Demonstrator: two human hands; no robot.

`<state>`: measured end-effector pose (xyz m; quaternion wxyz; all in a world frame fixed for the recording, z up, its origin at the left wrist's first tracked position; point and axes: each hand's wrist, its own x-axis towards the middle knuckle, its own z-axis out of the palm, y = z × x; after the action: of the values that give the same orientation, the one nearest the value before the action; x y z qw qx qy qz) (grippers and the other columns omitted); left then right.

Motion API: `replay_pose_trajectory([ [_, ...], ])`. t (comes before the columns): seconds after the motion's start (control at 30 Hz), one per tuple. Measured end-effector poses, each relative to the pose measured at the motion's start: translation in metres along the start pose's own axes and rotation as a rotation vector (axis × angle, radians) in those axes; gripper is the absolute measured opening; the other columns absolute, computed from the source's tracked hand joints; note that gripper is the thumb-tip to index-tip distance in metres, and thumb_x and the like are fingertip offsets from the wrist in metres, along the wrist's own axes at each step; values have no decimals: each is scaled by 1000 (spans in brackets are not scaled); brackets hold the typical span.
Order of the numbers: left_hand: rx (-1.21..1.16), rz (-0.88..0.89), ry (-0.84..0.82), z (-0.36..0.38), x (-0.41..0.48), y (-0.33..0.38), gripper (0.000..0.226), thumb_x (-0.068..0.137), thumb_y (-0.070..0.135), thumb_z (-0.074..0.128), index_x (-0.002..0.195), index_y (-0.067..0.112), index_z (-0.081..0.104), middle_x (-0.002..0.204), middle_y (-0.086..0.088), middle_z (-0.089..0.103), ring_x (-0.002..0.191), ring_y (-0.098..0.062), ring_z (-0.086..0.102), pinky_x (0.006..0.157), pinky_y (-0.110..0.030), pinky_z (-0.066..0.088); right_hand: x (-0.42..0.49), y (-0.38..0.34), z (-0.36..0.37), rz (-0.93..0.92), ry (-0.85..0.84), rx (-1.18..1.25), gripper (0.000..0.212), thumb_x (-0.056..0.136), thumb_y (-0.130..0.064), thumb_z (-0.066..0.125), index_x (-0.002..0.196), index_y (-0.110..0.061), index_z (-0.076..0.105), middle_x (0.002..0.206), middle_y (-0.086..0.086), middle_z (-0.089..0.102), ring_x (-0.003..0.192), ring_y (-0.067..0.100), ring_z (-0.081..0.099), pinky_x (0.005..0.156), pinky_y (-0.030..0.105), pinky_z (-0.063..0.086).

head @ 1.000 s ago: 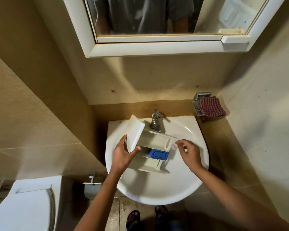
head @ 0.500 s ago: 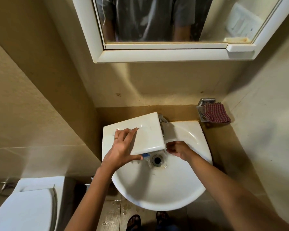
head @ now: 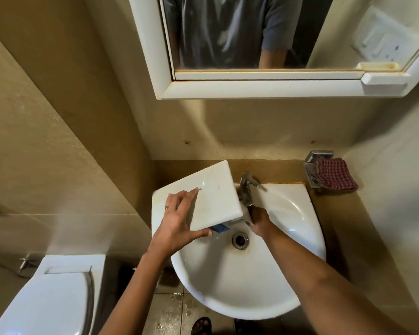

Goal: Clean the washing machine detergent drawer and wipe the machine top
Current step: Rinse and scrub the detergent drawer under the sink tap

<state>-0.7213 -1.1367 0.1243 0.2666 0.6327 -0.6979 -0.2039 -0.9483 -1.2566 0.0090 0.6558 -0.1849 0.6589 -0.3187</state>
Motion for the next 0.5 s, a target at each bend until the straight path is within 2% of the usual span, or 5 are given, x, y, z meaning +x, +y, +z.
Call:
replay_pose_trajectory([
  [0.07, -61, -64, 7, 2, -2, -4, 113, 57, 83, 60, 148, 24, 31, 138, -6, 39, 126, -21, 32, 106, -34, 32, -1, -2, 0, -10, -40, -59, 34, 99, -7, 36, 130, 1, 47, 110, 16, 55, 89, 26, 58, 61, 26, 45],
  [0.13, -119, -134, 19, 5, -4, -8, 116, 55, 89, 55, 148, 23, 33, 139, -4, 39, 127, -19, 34, 106, -36, 35, -2, -6, -2, 88, -105, -85, 27, 97, -5, 37, 119, -2, 53, 96, 17, 57, 75, 24, 56, 59, 28, 42],
  [0.3, -232, -283, 61, 11, -7, -7, 103, 58, 63, 73, 144, 19, 39, 142, -2, 43, 127, -15, 40, 98, -27, 39, -16, -16, -12, 47, -151, -151, 20, 95, -2, 43, 85, -8, 59, 75, 10, 60, 67, 19, 58, 55, 25, 50],
  [0.43, -229, -309, -15, 18, -1, -1, 106, 55, 67, 81, 142, 18, 43, 139, -1, 49, 125, -17, 44, 99, -31, 44, -15, -23, -33, 59, -244, -228, 24, 98, -10, 42, 114, -4, 59, 88, 7, 68, 78, 14, 64, 70, 21, 50],
  [0.5, -198, -296, -72, 22, 4, 5, 98, 60, 56, 84, 142, 19, 45, 140, -3, 49, 126, -18, 45, 102, -30, 42, -17, -29, -44, 94, -310, -222, 34, 100, -27, 42, 119, -4, 58, 97, 11, 71, 87, 19, 67, 84, 29, 51],
])
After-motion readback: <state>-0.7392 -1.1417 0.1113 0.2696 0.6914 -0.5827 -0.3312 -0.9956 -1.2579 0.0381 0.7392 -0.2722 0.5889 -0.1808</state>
